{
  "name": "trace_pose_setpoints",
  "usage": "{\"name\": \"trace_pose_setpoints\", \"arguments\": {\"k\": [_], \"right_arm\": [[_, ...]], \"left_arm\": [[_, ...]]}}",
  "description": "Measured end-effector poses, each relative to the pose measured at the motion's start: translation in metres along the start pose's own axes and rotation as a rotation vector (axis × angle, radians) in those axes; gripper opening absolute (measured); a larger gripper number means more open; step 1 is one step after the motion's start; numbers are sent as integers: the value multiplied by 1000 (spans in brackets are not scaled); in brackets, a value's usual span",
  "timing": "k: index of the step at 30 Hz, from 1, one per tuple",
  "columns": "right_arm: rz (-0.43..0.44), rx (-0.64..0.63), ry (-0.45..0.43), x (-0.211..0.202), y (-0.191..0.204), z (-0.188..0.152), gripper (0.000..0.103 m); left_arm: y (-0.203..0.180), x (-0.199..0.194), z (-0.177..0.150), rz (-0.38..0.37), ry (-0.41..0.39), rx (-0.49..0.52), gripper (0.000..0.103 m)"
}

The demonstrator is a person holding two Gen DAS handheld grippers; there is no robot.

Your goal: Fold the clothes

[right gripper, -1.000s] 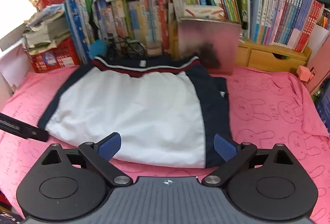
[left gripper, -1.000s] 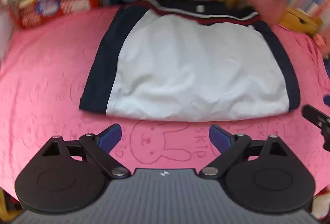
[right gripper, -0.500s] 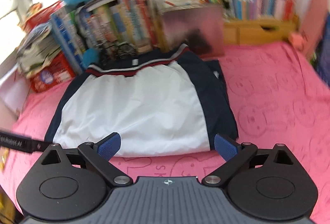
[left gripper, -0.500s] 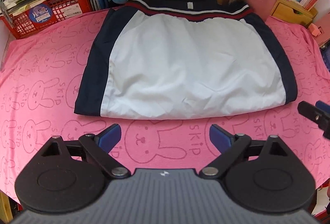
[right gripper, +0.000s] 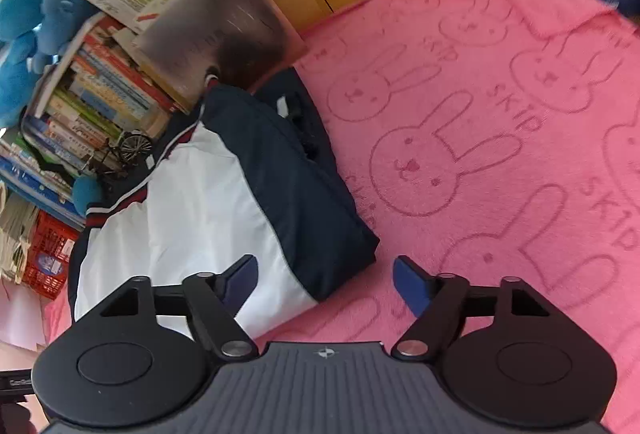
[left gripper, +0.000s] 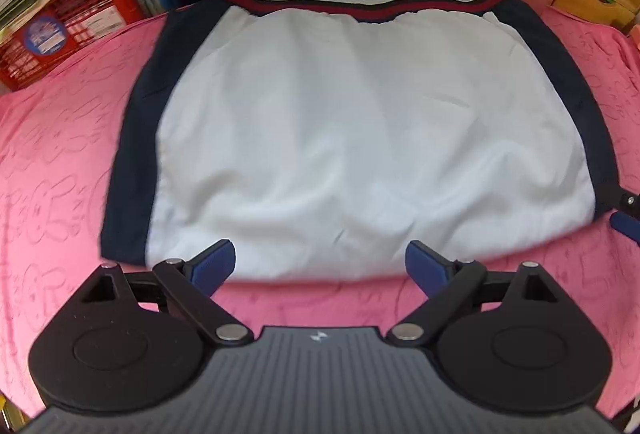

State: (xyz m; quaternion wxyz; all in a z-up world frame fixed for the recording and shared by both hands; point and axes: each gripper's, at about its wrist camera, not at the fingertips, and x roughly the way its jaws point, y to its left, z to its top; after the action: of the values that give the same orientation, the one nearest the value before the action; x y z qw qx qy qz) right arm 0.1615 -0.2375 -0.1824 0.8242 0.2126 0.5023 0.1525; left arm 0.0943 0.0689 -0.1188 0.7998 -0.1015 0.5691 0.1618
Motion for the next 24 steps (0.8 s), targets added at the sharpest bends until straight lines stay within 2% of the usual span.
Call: {"name": "trace_pose_setpoints", "arguments": {"k": [5,8,10,12,14,15,16,18,21,22,23,24], "right_arm": [[43,7,0,12,1,10,73],[75,28,9,16,2,17,73],[109,38,32,16,5,22,68],[192,25,4,7,11,25,68],[157,29,17,14,8,24,69],[120,55,41,22,2,23,66],[121,80,49,24,-1,23,63],[143,130,56,27,-4,22,62],[225,31,-4,20,21,24,61],[207,55,9,27,20,25,59],[176,97,32,37,14,26,56],[144,138,55,47,9,27,46]], "left_arm": [[-15,38,6,37,70,14,95],[-9,48,6,42,83,-28,100],[-6,51,7,40,94,-39,103],[-6,51,7,45,89,-31,103],[-7,51,5,49,83,-27,103],[-6,51,4,48,82,-28,103],[-6,51,3,47,81,-30,103],[-4,51,2,40,77,-35,103],[-2,51,-1,29,72,-50,103],[-1,51,-2,26,70,-51,103],[-1,51,-3,24,68,-51,103],[0,51,-4,20,66,-51,103]]}}
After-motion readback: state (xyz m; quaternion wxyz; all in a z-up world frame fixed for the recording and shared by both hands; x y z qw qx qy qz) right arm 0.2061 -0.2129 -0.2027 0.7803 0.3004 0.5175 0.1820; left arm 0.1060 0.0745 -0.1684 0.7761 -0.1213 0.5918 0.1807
